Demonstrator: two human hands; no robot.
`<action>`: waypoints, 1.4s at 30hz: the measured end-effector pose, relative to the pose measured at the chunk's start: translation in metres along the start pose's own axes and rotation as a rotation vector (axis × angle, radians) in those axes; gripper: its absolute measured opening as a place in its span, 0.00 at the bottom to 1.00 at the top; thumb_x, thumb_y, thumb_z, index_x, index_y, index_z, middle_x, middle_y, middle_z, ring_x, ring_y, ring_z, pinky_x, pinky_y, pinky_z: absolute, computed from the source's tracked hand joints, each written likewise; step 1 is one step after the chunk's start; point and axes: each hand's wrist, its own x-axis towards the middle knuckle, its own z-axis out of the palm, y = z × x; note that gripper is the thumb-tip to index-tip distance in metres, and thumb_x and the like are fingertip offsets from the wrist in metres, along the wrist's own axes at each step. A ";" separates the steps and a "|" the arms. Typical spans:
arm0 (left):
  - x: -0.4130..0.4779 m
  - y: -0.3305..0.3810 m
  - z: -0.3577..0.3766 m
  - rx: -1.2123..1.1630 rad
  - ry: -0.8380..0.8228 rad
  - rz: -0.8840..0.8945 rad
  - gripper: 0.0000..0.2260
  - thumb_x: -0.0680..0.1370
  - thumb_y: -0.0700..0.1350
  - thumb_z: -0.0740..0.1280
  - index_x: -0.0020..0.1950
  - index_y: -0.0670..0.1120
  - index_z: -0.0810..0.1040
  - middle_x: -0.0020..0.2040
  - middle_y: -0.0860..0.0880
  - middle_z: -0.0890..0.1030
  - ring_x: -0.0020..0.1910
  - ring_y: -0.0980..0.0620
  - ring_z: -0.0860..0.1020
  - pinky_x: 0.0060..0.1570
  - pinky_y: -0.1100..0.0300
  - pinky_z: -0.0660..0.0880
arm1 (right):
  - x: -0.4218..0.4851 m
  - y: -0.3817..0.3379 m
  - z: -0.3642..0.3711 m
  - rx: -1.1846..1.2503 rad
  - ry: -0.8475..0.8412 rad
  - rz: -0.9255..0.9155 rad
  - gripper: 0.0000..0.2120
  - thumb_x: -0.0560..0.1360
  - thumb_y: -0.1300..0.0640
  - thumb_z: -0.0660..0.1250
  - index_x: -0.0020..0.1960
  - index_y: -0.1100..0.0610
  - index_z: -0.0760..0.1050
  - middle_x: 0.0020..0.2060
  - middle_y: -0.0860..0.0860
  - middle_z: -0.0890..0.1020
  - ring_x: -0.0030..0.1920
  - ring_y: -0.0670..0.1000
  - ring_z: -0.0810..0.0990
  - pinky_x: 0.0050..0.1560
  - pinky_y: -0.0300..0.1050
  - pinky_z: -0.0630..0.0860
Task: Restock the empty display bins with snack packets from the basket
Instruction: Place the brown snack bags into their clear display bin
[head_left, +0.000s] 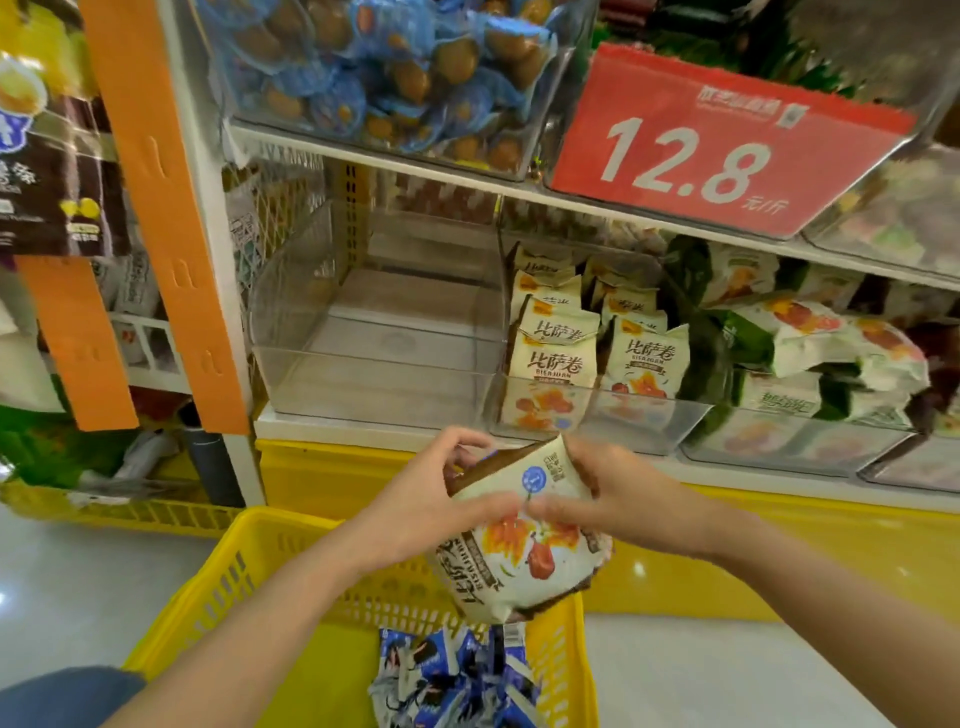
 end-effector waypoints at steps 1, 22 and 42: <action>-0.001 0.000 0.003 -0.038 0.034 -0.013 0.27 0.59 0.63 0.76 0.54 0.63 0.70 0.52 0.58 0.76 0.49 0.61 0.79 0.41 0.65 0.77 | -0.002 0.005 0.000 0.049 0.012 0.023 0.12 0.69 0.43 0.71 0.47 0.45 0.72 0.41 0.42 0.84 0.41 0.40 0.83 0.36 0.34 0.78; 0.014 0.012 0.061 0.163 0.207 0.151 0.23 0.67 0.44 0.77 0.54 0.58 0.70 0.49 0.62 0.78 0.49 0.68 0.76 0.42 0.75 0.74 | -0.052 0.052 -0.007 -0.170 0.390 0.069 0.52 0.60 0.40 0.74 0.74 0.45 0.48 0.67 0.37 0.59 0.68 0.35 0.57 0.67 0.35 0.59; 0.105 0.018 0.061 0.992 0.169 0.436 0.22 0.80 0.53 0.55 0.73 0.50 0.60 0.70 0.51 0.64 0.70 0.53 0.59 0.70 0.56 0.53 | -0.011 0.041 -0.159 -0.732 0.705 0.089 0.25 0.70 0.39 0.68 0.59 0.51 0.65 0.39 0.42 0.73 0.36 0.47 0.73 0.28 0.40 0.67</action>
